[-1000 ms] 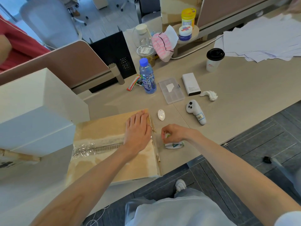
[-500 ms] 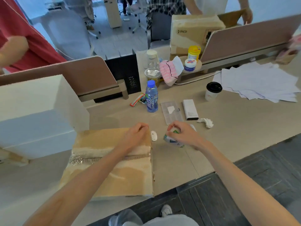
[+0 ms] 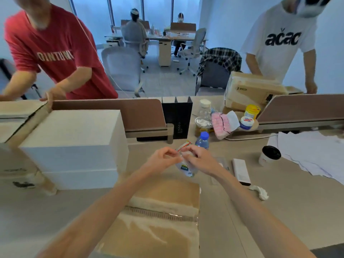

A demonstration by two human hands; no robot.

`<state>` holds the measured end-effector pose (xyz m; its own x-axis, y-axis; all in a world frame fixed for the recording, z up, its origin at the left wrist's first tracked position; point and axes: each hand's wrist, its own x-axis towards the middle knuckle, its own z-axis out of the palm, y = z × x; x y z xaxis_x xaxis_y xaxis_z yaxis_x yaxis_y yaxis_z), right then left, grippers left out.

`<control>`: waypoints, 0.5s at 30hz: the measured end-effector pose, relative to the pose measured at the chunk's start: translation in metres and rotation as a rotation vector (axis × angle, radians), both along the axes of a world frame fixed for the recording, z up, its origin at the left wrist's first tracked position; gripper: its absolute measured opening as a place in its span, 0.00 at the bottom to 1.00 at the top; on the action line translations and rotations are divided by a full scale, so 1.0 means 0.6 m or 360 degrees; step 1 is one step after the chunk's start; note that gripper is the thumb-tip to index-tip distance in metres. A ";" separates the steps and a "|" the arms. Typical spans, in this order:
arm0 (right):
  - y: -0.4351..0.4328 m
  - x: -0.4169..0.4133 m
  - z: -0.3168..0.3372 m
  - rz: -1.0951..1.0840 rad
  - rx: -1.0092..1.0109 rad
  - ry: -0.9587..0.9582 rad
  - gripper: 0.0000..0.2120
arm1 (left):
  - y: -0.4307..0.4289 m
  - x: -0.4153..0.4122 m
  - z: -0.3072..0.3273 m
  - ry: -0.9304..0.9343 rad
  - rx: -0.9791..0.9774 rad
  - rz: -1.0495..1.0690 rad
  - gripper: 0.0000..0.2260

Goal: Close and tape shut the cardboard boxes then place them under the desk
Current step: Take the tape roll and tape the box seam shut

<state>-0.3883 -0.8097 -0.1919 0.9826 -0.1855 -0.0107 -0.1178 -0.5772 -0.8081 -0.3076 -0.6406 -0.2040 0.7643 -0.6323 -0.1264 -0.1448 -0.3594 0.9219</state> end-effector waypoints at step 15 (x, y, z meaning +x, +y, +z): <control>0.050 0.132 0.037 -0.0096 0.0645 -0.0102 0.38 | 0.029 0.186 0.049 -0.0159 -0.0014 0.0241 0.04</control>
<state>-0.3093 -0.7796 -0.1695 0.9712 -0.2359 -0.0340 -0.0837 -0.2041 -0.9754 -0.1959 -0.6229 -0.1745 0.8595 -0.5096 -0.0401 -0.1806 -0.3760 0.9088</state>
